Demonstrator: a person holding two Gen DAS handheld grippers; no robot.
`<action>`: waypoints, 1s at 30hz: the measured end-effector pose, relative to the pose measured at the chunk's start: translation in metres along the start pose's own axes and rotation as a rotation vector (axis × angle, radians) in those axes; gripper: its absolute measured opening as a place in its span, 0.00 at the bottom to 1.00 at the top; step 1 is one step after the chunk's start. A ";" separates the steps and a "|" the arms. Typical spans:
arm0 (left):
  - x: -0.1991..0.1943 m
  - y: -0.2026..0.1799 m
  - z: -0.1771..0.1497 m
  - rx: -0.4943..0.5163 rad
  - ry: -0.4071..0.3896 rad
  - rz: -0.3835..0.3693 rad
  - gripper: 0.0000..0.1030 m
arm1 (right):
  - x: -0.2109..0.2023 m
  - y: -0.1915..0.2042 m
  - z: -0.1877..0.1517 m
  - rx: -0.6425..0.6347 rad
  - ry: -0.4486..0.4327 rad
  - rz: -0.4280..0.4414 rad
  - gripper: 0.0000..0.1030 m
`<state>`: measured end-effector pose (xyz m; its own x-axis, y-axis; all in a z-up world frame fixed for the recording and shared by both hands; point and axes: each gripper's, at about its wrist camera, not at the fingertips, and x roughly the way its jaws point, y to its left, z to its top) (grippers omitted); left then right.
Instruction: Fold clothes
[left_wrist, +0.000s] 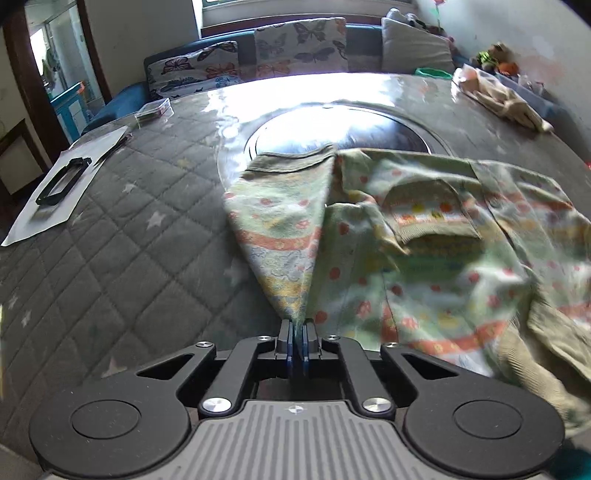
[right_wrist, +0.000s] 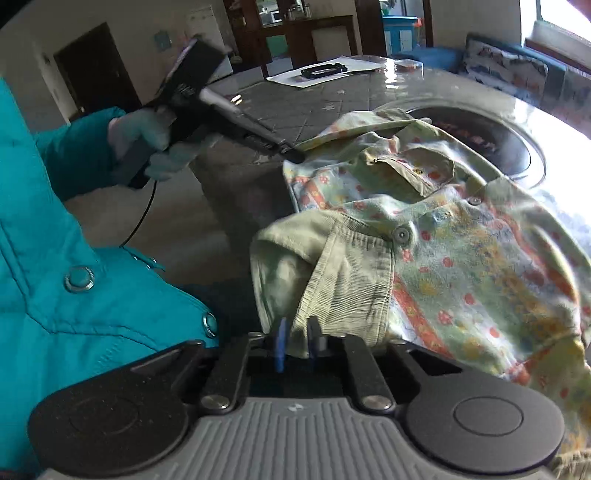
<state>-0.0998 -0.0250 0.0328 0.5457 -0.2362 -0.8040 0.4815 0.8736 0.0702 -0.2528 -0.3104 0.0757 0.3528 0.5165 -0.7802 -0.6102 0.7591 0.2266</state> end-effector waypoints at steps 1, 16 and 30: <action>-0.004 0.000 -0.002 0.003 -0.002 -0.005 0.12 | -0.005 -0.007 0.005 0.020 -0.018 -0.005 0.15; 0.003 -0.023 0.068 0.060 -0.183 -0.094 0.58 | -0.069 -0.148 -0.014 0.556 -0.347 -0.424 0.41; 0.080 -0.055 0.139 0.182 -0.251 -0.190 0.83 | -0.033 -0.229 -0.024 0.719 -0.385 -0.415 0.54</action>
<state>0.0133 -0.1509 0.0468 0.5752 -0.5037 -0.6446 0.6922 0.7195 0.0555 -0.1421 -0.5109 0.0359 0.7358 0.1460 -0.6613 0.1613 0.9106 0.3805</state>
